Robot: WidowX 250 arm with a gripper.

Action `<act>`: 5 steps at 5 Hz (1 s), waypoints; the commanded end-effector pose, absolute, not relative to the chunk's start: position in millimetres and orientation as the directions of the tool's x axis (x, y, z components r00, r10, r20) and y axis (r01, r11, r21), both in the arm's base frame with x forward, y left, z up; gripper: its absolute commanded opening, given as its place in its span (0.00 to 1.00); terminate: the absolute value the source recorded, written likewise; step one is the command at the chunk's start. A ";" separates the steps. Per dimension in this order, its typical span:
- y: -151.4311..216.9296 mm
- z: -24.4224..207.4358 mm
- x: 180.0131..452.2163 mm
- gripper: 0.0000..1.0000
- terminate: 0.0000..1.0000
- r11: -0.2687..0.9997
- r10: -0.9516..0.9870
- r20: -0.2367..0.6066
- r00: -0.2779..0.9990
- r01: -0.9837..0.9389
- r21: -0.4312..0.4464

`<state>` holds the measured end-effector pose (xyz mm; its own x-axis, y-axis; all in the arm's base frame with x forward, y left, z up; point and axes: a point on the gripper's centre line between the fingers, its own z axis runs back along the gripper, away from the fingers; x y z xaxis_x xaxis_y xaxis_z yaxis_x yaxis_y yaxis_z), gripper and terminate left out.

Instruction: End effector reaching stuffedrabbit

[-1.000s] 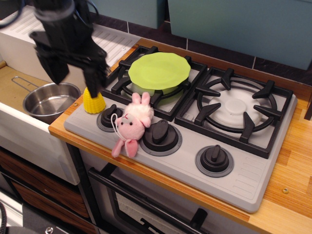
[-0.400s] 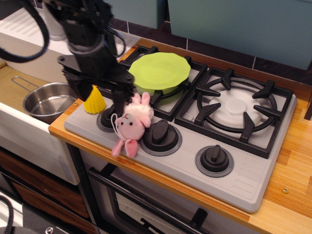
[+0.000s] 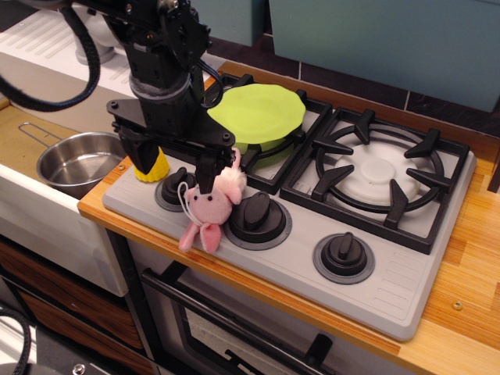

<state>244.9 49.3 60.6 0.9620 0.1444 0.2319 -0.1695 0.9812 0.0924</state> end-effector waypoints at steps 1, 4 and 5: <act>40.3 52.8 245.6 1.00 0.00 0.981 0.152 0.300 0.942 -0.180 0.069; 28.1 26.9 242.1 1.00 0.00 0.983 0.171 0.314 0.934 -0.181 0.002; 28.3 21.8 243.5 1.00 0.00 0.985 0.166 0.319 0.933 -0.171 -0.010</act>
<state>239.8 28.5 23.4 0.9294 0.1907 0.3161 -0.1946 0.9807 -0.0196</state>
